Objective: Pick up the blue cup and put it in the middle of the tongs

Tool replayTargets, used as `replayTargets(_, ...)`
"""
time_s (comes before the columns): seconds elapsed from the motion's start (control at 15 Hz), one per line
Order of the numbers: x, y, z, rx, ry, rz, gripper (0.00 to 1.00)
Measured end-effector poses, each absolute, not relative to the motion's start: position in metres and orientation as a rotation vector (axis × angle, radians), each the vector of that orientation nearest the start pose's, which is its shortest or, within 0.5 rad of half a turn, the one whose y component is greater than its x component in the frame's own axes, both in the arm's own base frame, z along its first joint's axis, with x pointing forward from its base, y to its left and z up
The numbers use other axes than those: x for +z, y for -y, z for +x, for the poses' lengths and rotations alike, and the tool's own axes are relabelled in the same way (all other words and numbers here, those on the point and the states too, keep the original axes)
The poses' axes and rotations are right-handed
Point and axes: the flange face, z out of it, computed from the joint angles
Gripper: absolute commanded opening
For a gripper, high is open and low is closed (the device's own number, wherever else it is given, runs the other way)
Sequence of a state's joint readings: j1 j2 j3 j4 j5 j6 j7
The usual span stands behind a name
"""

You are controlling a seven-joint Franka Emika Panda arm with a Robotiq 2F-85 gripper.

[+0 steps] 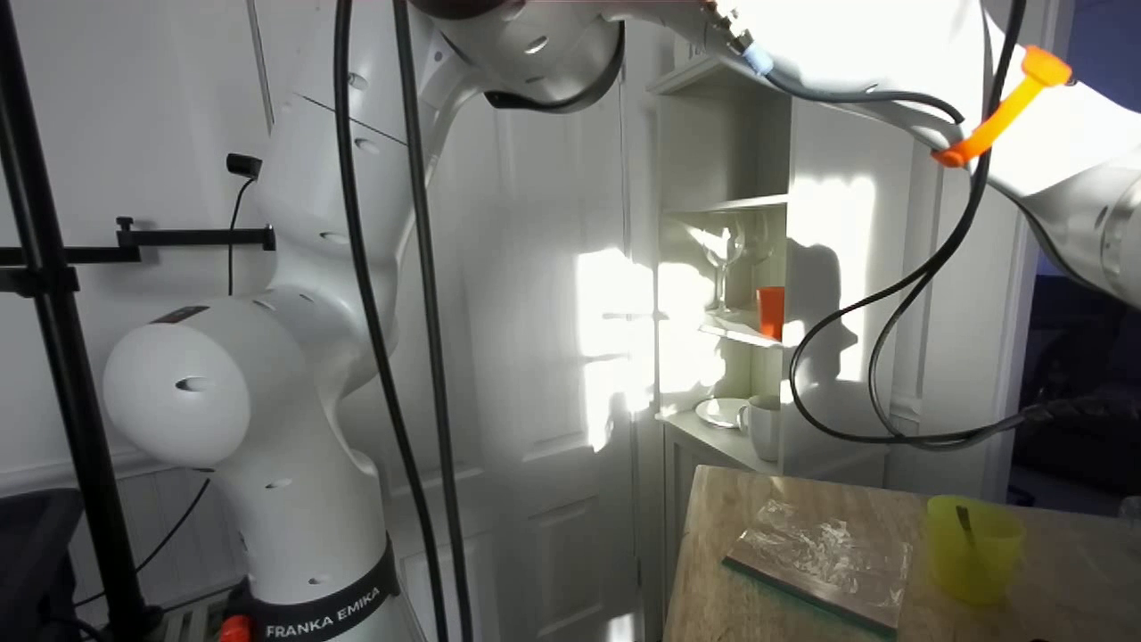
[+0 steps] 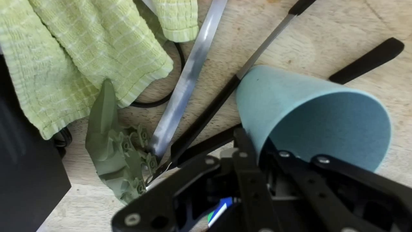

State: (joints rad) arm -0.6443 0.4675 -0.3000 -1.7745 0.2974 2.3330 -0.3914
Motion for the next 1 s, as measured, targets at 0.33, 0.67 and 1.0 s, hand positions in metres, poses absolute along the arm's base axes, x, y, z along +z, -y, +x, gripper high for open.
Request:
replayTargets(0.33,0.317,0.531,0.413,-0.241,-1.107,-2.938,0.78)
replayTargets(0.67,0.328,0.52,0.41,-0.14,-1.054,-2.903,1.0)
replayTargets(1.0,0.365,0.495,0.404,-0.144,-0.919,-2.928,1.0)
